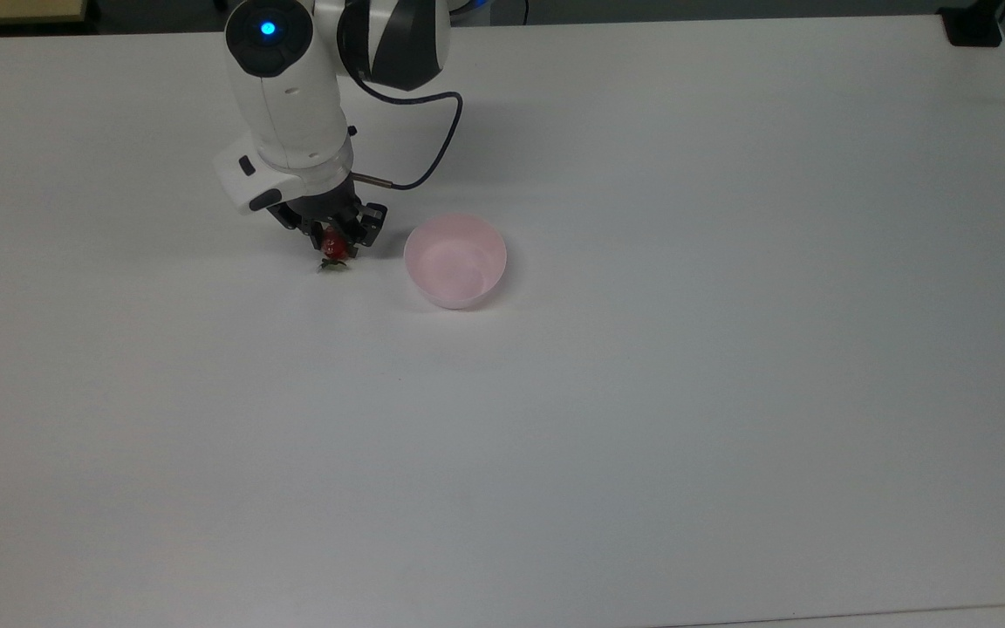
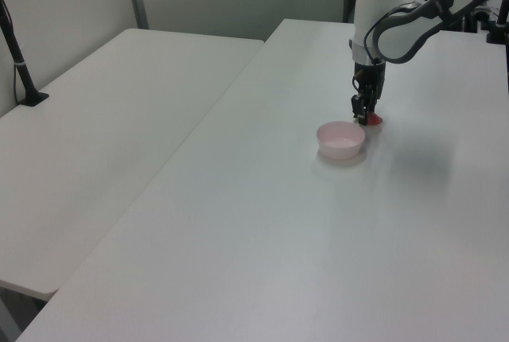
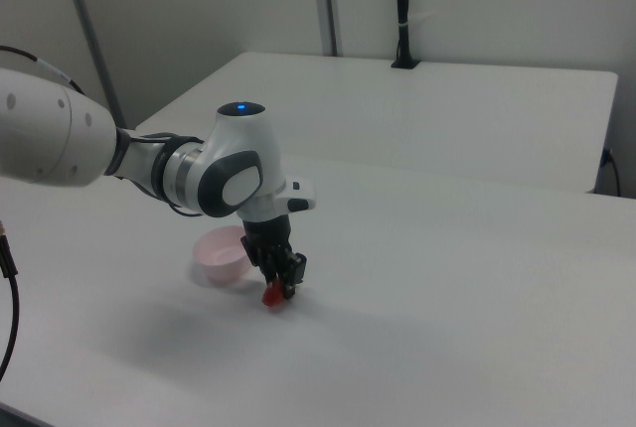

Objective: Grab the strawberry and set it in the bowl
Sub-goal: 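Lift the strawberry and carry it over the pink bowl, then open the gripper to drop the strawberry into the bowl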

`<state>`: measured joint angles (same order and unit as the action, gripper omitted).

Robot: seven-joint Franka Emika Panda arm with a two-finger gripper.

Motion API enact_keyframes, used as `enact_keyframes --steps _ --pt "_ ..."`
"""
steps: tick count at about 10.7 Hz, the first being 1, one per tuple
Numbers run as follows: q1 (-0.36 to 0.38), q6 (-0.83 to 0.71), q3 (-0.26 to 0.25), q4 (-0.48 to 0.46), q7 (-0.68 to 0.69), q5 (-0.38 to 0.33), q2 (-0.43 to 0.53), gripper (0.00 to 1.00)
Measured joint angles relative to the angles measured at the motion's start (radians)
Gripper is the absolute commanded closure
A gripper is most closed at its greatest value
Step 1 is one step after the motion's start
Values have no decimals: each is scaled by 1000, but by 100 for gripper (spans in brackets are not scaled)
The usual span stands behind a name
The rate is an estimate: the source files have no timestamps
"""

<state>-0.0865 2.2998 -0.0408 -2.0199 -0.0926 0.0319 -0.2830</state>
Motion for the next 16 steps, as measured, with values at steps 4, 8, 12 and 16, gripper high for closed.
enact_keyframes --steps 4,8,12,16 --pt "0 -132 19 79 1 0 16 65" --pt "16 -223 114 187 -55 -1 31 64" --pt "130 -223 127 186 -152 -1 -1 62" --pt "124 -223 119 187 -159 0 -22 31"
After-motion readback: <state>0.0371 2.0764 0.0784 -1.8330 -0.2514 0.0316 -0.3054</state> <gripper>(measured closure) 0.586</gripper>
